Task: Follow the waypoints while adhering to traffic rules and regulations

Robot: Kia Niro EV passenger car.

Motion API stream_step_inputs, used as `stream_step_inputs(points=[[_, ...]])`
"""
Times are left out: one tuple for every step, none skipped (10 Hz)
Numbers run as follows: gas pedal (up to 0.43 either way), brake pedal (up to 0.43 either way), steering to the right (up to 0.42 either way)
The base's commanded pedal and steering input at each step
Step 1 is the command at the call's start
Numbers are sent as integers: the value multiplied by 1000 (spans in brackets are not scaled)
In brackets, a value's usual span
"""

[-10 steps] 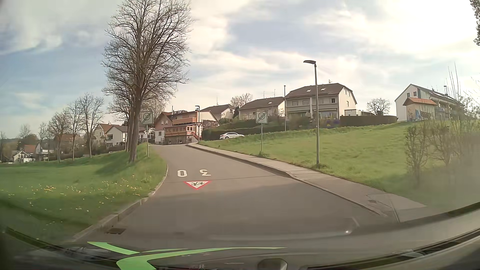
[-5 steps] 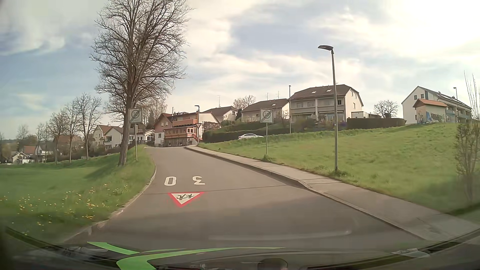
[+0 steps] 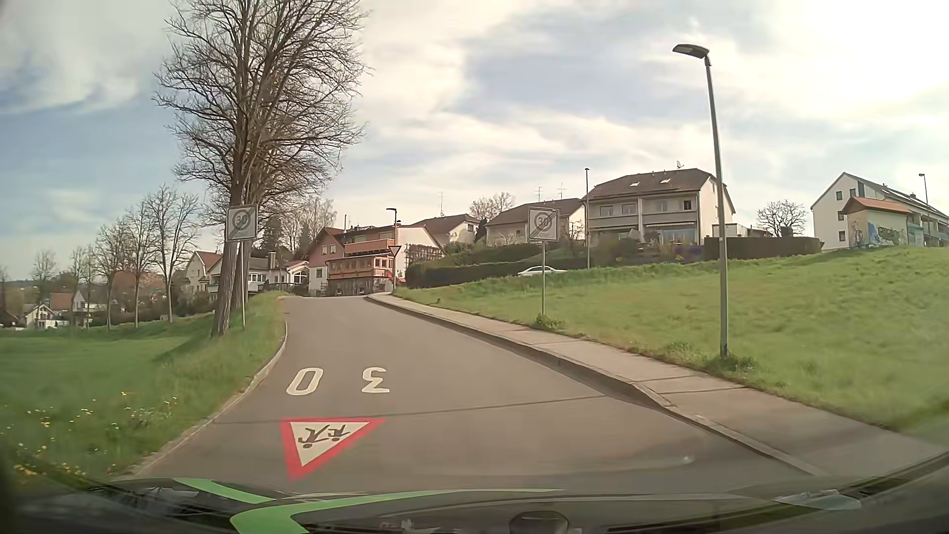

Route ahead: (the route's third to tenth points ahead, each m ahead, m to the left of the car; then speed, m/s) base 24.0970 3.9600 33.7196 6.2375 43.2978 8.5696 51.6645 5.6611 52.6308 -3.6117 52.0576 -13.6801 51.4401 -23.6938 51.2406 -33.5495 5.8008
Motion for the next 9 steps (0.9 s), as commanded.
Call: stream_step_inputs(points=[[299, 0, -44], [299, 0, -52], [299, 0, -65], [299, 0, -76], [299, 0, -84], [287, 0, -95], [287, 0, -100], [280, 0, -101], [280, 0, -100]])
